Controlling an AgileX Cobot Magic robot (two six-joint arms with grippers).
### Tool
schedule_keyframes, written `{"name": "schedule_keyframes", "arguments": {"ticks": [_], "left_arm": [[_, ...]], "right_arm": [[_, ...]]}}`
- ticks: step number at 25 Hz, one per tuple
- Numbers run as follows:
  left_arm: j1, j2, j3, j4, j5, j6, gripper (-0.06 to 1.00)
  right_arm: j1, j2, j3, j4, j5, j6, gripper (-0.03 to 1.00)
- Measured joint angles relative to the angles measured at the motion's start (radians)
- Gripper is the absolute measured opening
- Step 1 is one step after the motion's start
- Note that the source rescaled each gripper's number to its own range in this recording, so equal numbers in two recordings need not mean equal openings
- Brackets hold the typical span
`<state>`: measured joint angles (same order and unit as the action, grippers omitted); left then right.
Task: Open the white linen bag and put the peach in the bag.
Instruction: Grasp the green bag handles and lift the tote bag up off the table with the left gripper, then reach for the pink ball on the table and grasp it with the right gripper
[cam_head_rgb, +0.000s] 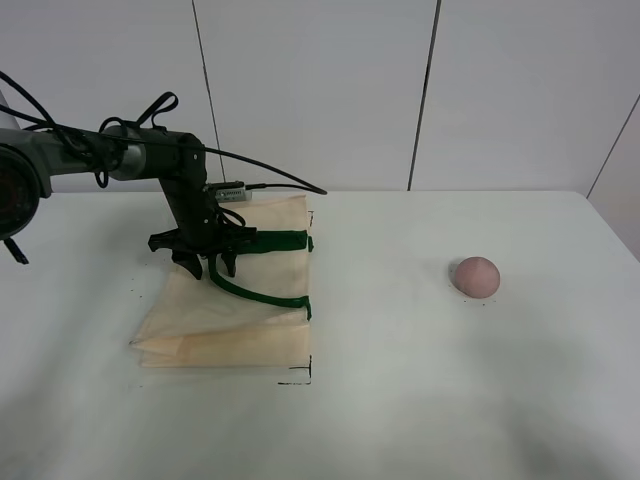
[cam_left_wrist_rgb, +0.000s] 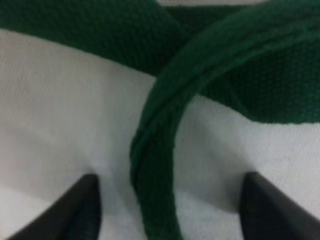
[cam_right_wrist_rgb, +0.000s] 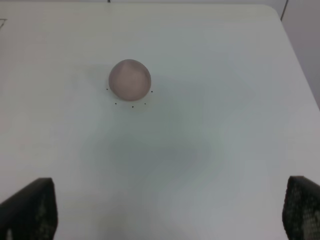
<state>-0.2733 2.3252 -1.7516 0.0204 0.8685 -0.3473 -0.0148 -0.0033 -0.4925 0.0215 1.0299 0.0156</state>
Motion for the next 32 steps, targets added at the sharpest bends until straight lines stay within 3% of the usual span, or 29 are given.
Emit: {"name": "schedule_keyframes", "arguments": {"ticks": [1, 6, 7, 14, 21, 25, 32], "left_arm": [[0.000, 0.000, 0.000, 0.000, 0.000, 0.000, 0.67], [-0.005, -0.001, -0.006, 0.004, 0.009, -0.002, 0.02], [-0.005, -0.003, -0.009, 0.006, 0.012, -0.002, 0.00], [-0.006, -0.066, -0.072, 0.023, 0.113, 0.001, 0.00], [-0.006, -0.206, -0.323, 0.024, 0.311, 0.098, 0.00], [-0.006, -0.270, -0.440, 0.021, 0.312, 0.142, 0.00], [-0.005, -0.388, -0.452, -0.058, 0.314, 0.179, 0.00]], "right_arm": [[0.000, 0.000, 0.000, 0.000, 0.000, 0.000, 1.00], [0.000, 0.000, 0.000, 0.000, 0.000, 0.000, 1.00], [0.000, 0.000, 0.000, 0.000, 0.000, 0.000, 1.00], [0.000, 0.000, 0.000, 0.001, 0.000, 0.000, 1.00], [0.000, 0.000, 0.000, 0.001, 0.000, 0.000, 1.00], [0.000, 0.000, 0.000, 0.001, 0.000, 0.000, 1.00], [0.000, 0.000, 0.000, 0.001, 0.000, 0.000, 1.00]]}}
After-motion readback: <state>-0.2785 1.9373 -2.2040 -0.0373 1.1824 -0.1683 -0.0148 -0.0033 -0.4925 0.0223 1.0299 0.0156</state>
